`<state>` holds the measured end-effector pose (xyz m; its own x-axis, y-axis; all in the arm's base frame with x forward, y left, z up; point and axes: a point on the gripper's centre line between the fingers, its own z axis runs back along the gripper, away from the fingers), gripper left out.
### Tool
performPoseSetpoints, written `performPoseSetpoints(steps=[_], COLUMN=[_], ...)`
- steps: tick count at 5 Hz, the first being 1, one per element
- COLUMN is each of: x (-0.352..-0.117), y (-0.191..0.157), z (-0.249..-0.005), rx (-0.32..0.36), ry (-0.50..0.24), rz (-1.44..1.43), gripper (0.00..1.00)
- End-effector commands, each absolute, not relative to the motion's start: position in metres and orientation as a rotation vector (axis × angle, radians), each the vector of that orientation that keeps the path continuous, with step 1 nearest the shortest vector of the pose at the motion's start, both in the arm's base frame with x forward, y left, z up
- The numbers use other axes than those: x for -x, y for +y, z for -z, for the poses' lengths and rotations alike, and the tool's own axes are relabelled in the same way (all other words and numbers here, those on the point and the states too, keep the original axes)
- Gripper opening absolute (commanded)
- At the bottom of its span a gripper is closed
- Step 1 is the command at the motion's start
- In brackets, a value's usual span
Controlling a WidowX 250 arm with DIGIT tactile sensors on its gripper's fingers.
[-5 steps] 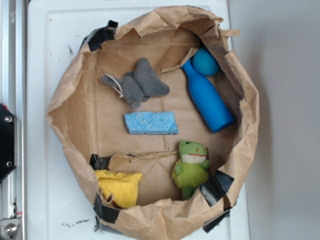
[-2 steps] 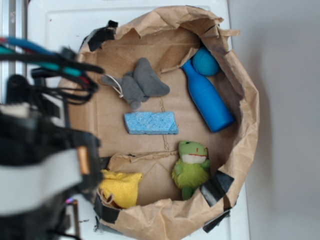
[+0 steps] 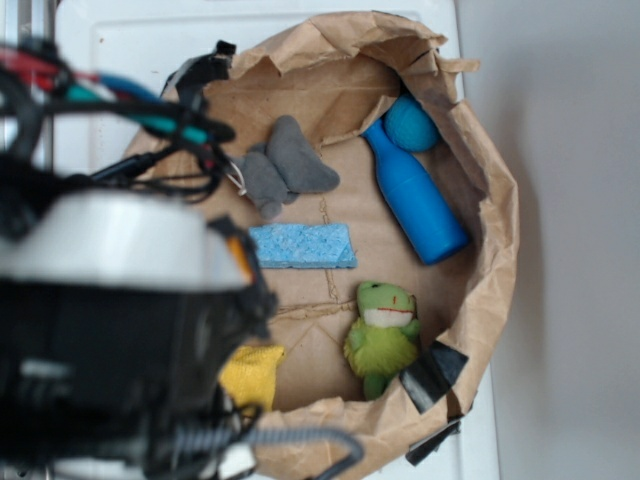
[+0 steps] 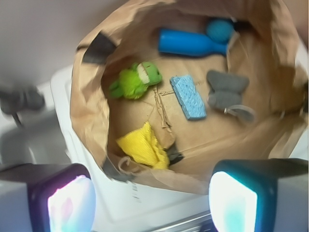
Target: Grab the green animal.
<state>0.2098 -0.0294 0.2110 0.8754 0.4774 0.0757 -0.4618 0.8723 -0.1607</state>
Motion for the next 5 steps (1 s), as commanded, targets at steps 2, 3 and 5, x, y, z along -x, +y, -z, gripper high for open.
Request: performPoseSetpoints(steps=[2, 3, 5], x=[-0.206, -0.206, -0.242], y=[-0.025, -0.025, -0.022], z=[-0.227, -0.227, -0.195], rx=[0.26, 0.26, 0.243], ry=[0.014, 0.014, -0.164], rz=[-0.55, -0.55, -0.752], gripper=[1.0, 1.0, 1.0])
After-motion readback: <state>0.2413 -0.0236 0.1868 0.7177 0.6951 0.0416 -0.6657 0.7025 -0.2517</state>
